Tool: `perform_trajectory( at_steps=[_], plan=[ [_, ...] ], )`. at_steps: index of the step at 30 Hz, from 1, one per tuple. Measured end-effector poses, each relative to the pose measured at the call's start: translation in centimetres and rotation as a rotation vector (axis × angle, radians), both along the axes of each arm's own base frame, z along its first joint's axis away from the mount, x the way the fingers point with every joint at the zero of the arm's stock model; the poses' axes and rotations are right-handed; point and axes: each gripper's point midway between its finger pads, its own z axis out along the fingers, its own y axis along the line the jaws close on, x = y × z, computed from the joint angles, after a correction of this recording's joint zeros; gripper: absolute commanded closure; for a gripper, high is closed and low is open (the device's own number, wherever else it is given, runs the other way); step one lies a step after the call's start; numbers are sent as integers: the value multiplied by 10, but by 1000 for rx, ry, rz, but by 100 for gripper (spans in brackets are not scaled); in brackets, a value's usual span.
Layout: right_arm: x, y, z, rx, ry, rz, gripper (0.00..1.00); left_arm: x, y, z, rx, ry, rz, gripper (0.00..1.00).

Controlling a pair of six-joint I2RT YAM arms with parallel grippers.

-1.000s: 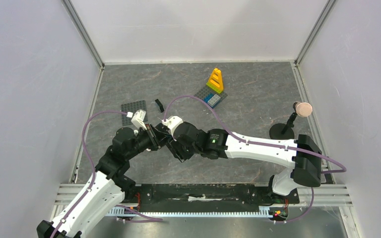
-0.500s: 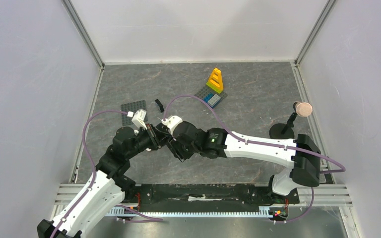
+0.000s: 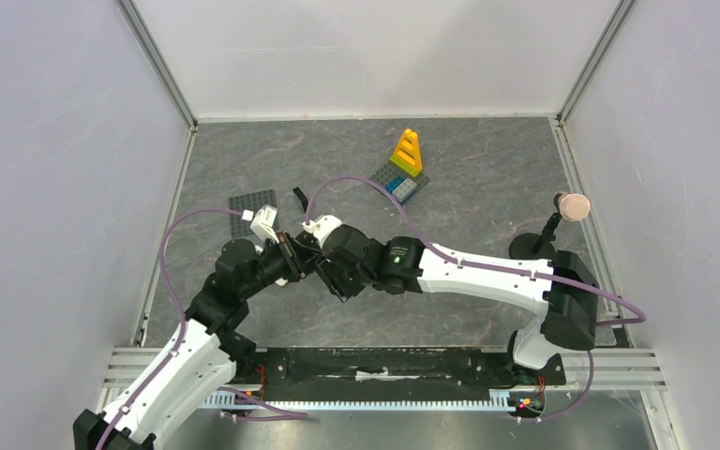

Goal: Load the batteries into the remote control

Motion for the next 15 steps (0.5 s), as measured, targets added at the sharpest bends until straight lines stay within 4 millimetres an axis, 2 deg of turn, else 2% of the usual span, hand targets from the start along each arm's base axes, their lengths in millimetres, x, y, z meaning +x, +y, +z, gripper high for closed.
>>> perform_trajectory(
  at_steps=[5, 15],
  plan=[
    [1, -1, 0, -2, 0, -2, 74, 1, -1, -1, -10, -1, 1, 98],
    [0, -3, -3, 55, 3, -25, 44, 0, -2, -6, -43, 66, 16, 98]
  ],
)
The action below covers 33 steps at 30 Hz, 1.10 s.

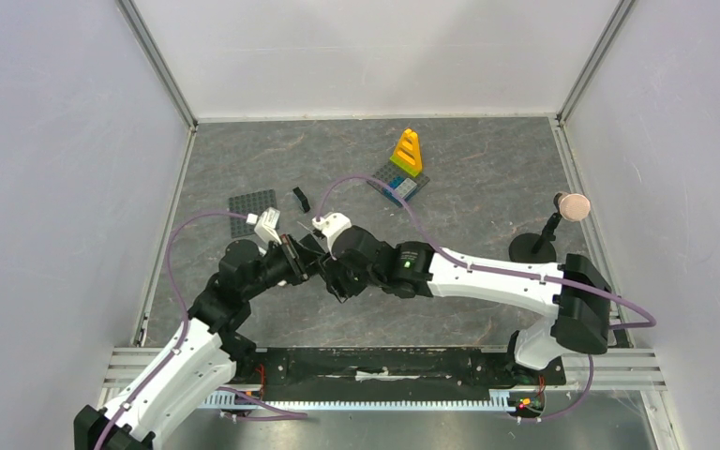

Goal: Load the batteries into the remote control

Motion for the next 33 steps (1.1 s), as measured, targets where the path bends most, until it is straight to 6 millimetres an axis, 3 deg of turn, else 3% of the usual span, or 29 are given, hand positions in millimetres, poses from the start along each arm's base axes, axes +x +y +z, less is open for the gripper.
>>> perform_trajectory(
  at_steps=[7, 12, 17, 24, 33],
  plan=[
    [3, 2, 26, 167, -18, -28, 19, -11, -7, 4, -28, 60, -35, 98],
    [-10, -8, 46, 259, -13, 3, 14, -12, -6, 4, -25, 74, -34, 98],
    [-20, -27, 59, 320, -13, 1, 18, -15, -5, 7, -22, 79, -36, 98],
    [-37, -45, 53, 362, 36, 7, 37, -26, -13, 31, -62, 49, -112, 98],
    [-61, -59, 46, 396, 102, 66, 41, -35, -21, 39, -90, 81, -188, 98]
  ],
)
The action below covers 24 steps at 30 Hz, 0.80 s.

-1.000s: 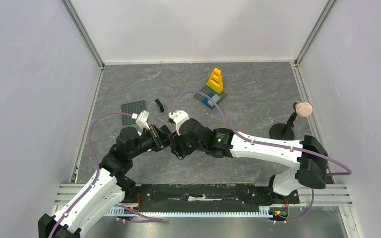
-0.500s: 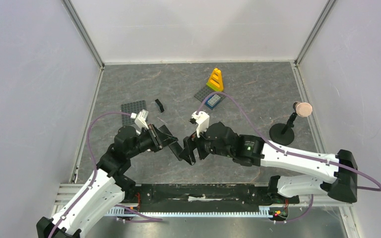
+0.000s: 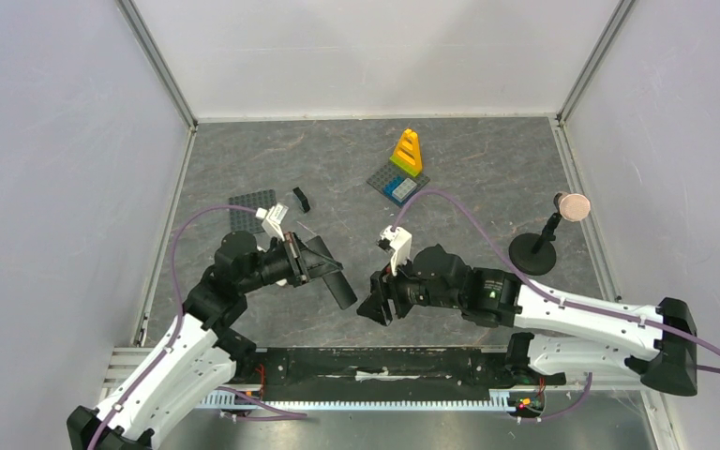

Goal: Load the batteries into the remote control

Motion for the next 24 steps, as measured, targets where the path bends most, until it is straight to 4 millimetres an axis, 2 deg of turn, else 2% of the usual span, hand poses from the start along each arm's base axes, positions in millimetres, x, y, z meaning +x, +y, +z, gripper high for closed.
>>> perform_trajectory(
  at_steps=[4, 12, 24],
  plan=[
    [-2, 2, -7, -14, 11, 12, 46, 1, -2, -4, -5, 51, 3, 98],
    [7, 8, -36, -102, 22, -12, 50, 7, -4, -28, 28, 202, 39, 98],
    [20, 12, -48, -132, -8, -61, 52, 11, -4, -29, -3, 236, 72, 98]
  ],
)
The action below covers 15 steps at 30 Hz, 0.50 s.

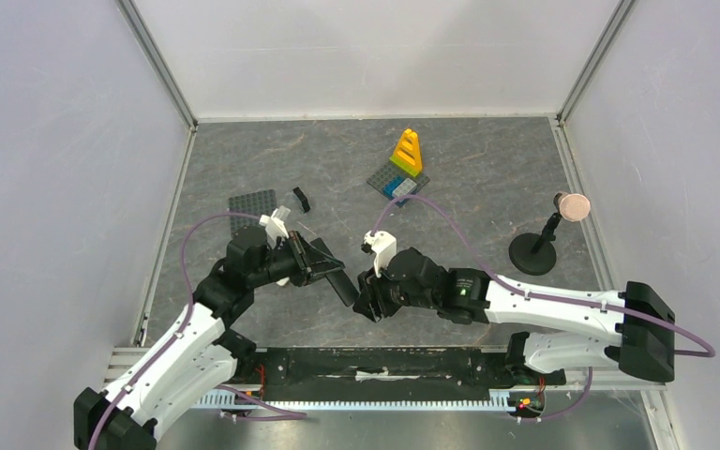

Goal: Load the batteries into the remote control

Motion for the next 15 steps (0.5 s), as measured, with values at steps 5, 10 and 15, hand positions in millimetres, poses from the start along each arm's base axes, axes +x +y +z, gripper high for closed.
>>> perform_trajectory(
  at_steps=[5, 10, 15],
  plan=[
    [3, 0, -4, -12, 3, -21, 53, 1, 1, -1, -9, -8, 8, 98],
    [4, 3, -2, -4, 16, -33, 53, 1, 3, 6, -20, -46, 11, 98],
    [6, 5, -1, -6, 27, -35, 45, 2, 5, 10, -18, -76, 13, 98]
  ],
)
